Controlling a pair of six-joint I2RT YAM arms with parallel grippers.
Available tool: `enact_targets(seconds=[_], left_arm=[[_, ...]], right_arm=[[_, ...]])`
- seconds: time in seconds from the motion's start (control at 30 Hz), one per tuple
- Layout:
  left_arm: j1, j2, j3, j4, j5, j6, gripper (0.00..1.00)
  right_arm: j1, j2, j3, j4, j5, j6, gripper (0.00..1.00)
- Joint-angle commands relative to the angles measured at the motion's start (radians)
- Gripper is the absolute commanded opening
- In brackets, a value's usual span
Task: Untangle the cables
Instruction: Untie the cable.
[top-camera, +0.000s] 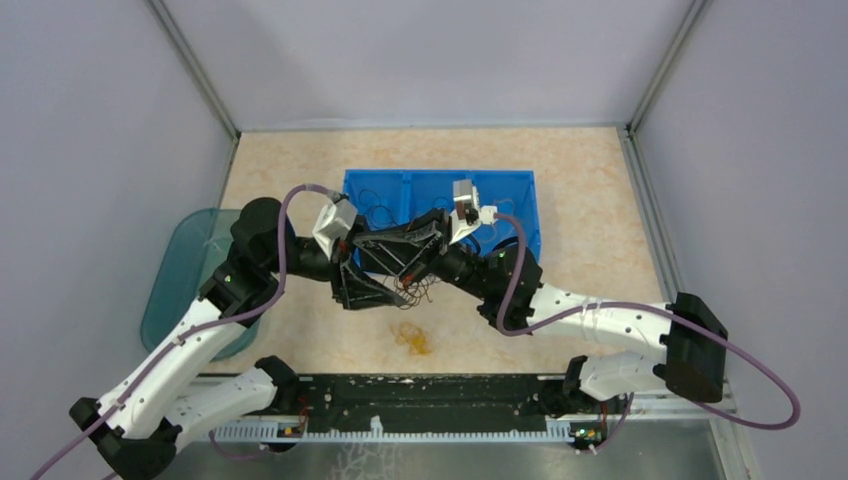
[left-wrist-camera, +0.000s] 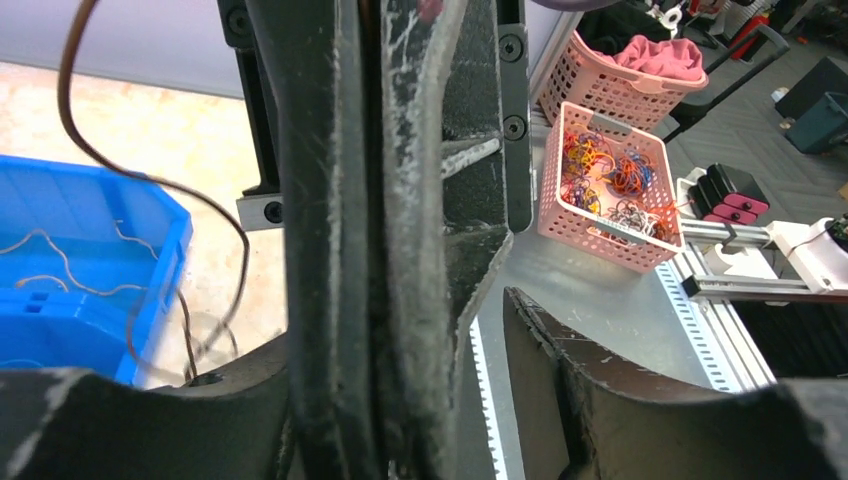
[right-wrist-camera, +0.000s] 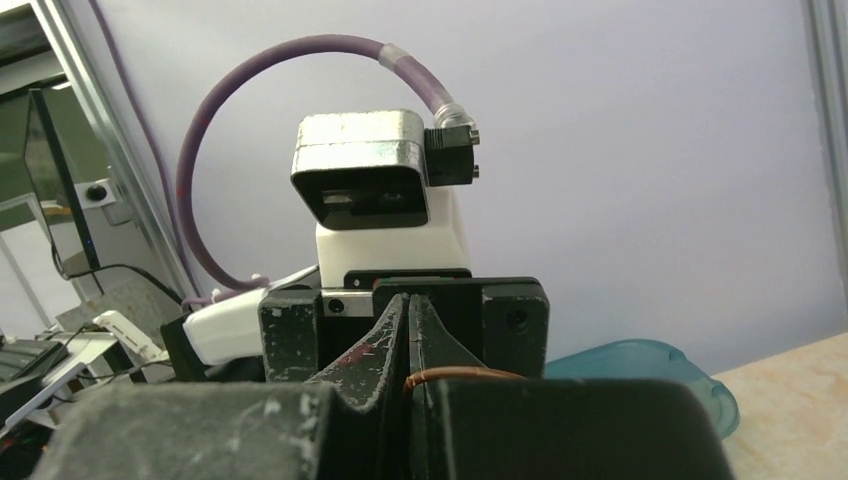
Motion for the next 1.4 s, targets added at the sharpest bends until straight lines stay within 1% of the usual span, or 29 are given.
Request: enact_targets(seconds=[0.0, 0.1, 0.17, 0.2, 0.27, 0.3, 0.37, 0.4, 0.47, 0.53, 0.57, 0.6, 0.63, 0.67, 0.73, 0.77, 0.8, 0.9, 0.93, 1.03, 1.13, 1.2, 1.27, 1.37], left_arm=[[0.010, -0.021, 0.006, 0.056, -0.004, -0.023, 0.55], [0.018, -0.025, 0.010, 0.058, -0.024, -0.024, 0.43], [0.023, -0.028, 0.004, 0.060, -0.047, -0.035, 0.40], [0.029, -0.030, 0.001, 0.061, -0.058, -0.041, 0.41], [0.038, -0.034, -0.009, 0.069, -0.076, -0.059, 0.49], [0.041, -0.034, -0.012, 0.074, -0.078, -0.064, 0.52], [0.048, -0.036, -0.013, 0.092, -0.089, -0.084, 0.51], [0.056, -0.035, -0.010, 0.106, -0.094, -0.095, 0.48], [0.065, -0.035, -0.009, 0.118, -0.093, -0.109, 0.40], [0.067, -0.033, -0.011, 0.133, -0.072, -0.116, 0.24], [0.069, -0.033, -0.014, 0.136, -0.064, -0.117, 0.14], [0.069, -0.035, -0.018, 0.134, -0.057, -0.120, 0.06], [0.070, -0.038, -0.021, 0.131, -0.053, -0.118, 0.01], [0.070, -0.042, -0.026, 0.126, -0.049, -0.117, 0.00], [0.070, -0.048, -0.029, 0.119, -0.027, -0.116, 0.00], [0.071, -0.052, -0.027, 0.118, -0.019, -0.117, 0.00], [0.072, -0.059, -0.025, 0.118, -0.013, -0.117, 0.00], [0.075, -0.056, -0.006, 0.118, 0.047, -0.121, 0.00], [0.075, -0.054, -0.002, 0.124, 0.063, -0.132, 0.00], [0.077, -0.048, -0.003, 0.172, 0.120, -0.200, 0.00], [0.079, -0.031, 0.002, 0.245, 0.157, -0.290, 0.00], [0.081, -0.020, 0.011, 0.293, 0.173, -0.342, 0.00], [0.081, -0.014, 0.014, 0.326, 0.186, -0.370, 0.00], [0.082, -0.012, 0.010, 0.343, 0.160, -0.363, 0.00]], right_arm=[[0.015, 0.007, 0.063, 0.050, -0.018, 0.021, 0.00], [0.019, 0.011, 0.065, 0.036, -0.022, 0.035, 0.00], [0.024, 0.015, 0.065, 0.034, -0.020, 0.035, 0.00], [0.026, 0.017, 0.064, 0.039, -0.018, 0.038, 0.00], [0.028, 0.026, 0.070, 0.047, -0.015, 0.047, 0.00], [0.027, 0.031, 0.078, 0.045, -0.019, 0.053, 0.00], [0.027, 0.042, 0.091, 0.044, -0.030, 0.068, 0.00], [0.027, 0.045, 0.095, 0.046, -0.037, 0.077, 0.00], [0.027, 0.051, 0.096, 0.055, -0.036, 0.094, 0.00], [0.027, 0.048, 0.093, 0.065, -0.029, 0.106, 0.01], [0.028, 0.047, 0.095, 0.060, -0.027, 0.108, 0.02], [0.027, 0.044, 0.100, 0.048, -0.022, 0.109, 0.04], [0.027, 0.038, 0.103, 0.030, -0.013, 0.110, 0.09], [0.027, 0.029, 0.105, 0.012, -0.004, 0.112, 0.18], [0.022, -0.004, 0.102, -0.041, 0.012, 0.114, 0.41], [0.013, -0.024, 0.098, -0.071, 0.004, 0.115, 0.48], [0.001, -0.044, 0.092, -0.103, -0.015, 0.123, 0.55], [-0.060, -0.131, 0.037, -0.178, -0.091, 0.175, 0.63], [-0.099, -0.165, 0.014, -0.192, -0.124, 0.201, 0.65], [-0.179, -0.248, -0.048, -0.222, -0.299, 0.270, 0.70], [-0.224, -0.291, -0.067, -0.327, -0.448, 0.291, 0.71], [-0.234, -0.306, -0.063, -0.399, -0.510, 0.290, 0.70], [-0.241, -0.306, -0.070, -0.397, -0.557, 0.310, 0.70], [-0.241, -0.277, -0.066, -0.365, -0.606, 0.340, 0.65]])
